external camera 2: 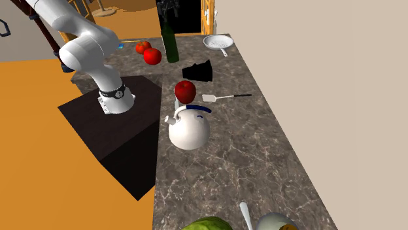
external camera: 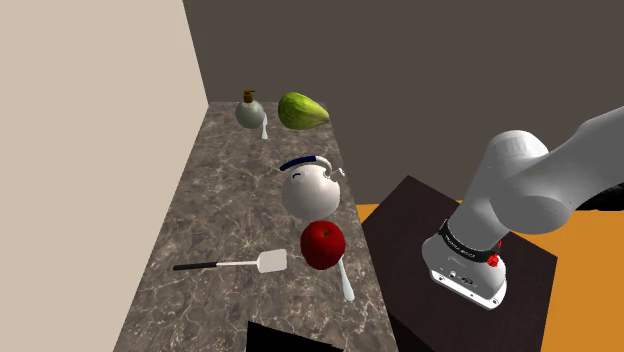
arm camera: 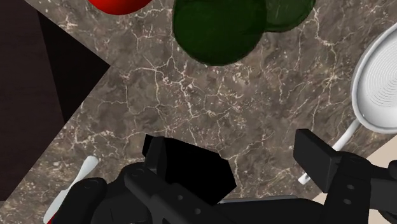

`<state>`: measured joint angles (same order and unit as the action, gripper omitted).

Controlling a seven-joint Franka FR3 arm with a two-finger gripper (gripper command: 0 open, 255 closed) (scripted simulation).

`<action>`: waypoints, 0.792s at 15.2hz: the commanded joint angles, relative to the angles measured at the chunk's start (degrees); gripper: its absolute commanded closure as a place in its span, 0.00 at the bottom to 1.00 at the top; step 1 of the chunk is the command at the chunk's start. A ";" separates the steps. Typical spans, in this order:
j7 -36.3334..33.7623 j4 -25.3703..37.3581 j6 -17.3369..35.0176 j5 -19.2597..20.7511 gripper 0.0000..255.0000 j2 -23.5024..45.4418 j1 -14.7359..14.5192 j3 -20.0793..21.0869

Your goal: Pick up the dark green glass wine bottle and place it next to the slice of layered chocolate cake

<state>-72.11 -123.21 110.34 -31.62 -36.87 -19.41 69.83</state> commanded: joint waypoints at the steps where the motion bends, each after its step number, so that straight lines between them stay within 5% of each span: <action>1: 0.00 0.00 0.00 0.00 0.00 0.00 0.00 0.00; 5: -0.83 5.27 -6.83 1.85 0.00 -0.42 -1.51 -4.44; 12: -0.82 5.27 -6.83 1.85 0.00 -0.43 -1.51 -4.44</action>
<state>-72.93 -117.96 103.52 -29.78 -37.30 -20.93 65.39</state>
